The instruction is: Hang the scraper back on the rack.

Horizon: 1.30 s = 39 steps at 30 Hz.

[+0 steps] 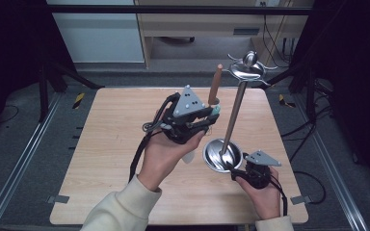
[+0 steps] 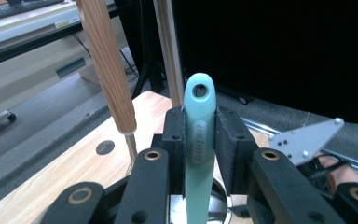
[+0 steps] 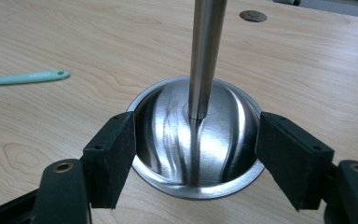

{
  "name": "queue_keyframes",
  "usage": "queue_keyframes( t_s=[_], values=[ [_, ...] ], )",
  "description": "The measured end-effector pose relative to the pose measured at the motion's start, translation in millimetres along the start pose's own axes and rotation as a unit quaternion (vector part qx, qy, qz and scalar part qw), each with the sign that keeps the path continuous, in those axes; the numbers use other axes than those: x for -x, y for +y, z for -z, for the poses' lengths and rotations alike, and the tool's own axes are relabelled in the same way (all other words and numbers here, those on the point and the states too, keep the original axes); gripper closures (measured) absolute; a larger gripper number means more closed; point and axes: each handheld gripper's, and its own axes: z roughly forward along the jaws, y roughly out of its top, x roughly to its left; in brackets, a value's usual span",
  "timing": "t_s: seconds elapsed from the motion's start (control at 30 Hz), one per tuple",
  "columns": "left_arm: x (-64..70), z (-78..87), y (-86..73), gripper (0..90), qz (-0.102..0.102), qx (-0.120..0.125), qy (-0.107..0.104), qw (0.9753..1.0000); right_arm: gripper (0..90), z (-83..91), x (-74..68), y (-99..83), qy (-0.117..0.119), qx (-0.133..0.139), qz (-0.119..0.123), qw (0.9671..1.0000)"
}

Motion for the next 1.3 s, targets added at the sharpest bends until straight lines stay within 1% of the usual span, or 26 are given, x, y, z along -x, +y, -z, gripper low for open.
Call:
queue_keyframes(
  t_s=[0.03, 0.1, 0.13, 0.3, 0.4, 0.53, 0.73, 1.03, 1.1, 1.3],
  values=[
    [0.5, -0.9, 1.7, 74.7, 0.004, 0.004, 0.0, 1.0, 29.0, 0.1, 0.1, 0.0, 0.0, 0.0, 0.0, 1.0],
    [1.0, -0.6, 5.6, 74.7, 0.002, 0.009, 0.004, 1.0, 29.0, 0.1, 0.0, -0.1, 0.0, -0.001, -0.002, 1.0],
    [1.7, -0.6, 7.7, 74.7, 0.006, 0.013, 0.006, 0.9999, 29.0, 0.0, 0.0, -0.1, 0.0, -0.001, -0.001, 1.0],
    [2.3, -1.0, 17.2, 74.7, 0.004, 0.024, 0.018, 0.9996, 29.0, -0.2, 0.1, -0.1, 0.002, -0.001, 0.0, 1.0],
    [2.8, -2.7, 20.7, 74.6, 0.006, 0.03, 0.02, 0.9993, 29.0, -0.2, -0.1, -0.1, 0.002, -0.001, 0.0, 1.0],
    [7.1, -5.3, 25.3, 74.6, 0.006, 0.038, 0.023, 0.999, 29.0, -0.2, -0.3, -0.1, 0.003, -0.001, 0.0, 1.0],
    [11.9, -5.0, 32.4, 74.6, 0.01, 0.052, 0.026, 0.9982, 29.0, -0.2, -0.2, -0.2, 0.003, 0.0, 0.0, 1.0],
    [17.3, -6.7, 45.4, 74.6, 0.002, 0.054, 0.036, 0.9979, 29.0, 0.3, -0.2, 0.0, 0.004, 0.001, -0.003, 1.0],
    [17.9, -8.4, 46.3, 74.6, 0.0, 0.053, 0.038, 0.9979, 29.0, 0.2, -0.2, 0.0, 0.004, 0.001, -0.002, 1.0],
    [17.7, -14.0, 46.0, 74.6, 0.004, 0.05, 0.038, 0.998, 29.1, 0.6, 0.2, 0.1, 0.005, 0.003, -0.001, 1.0]
  ],
)
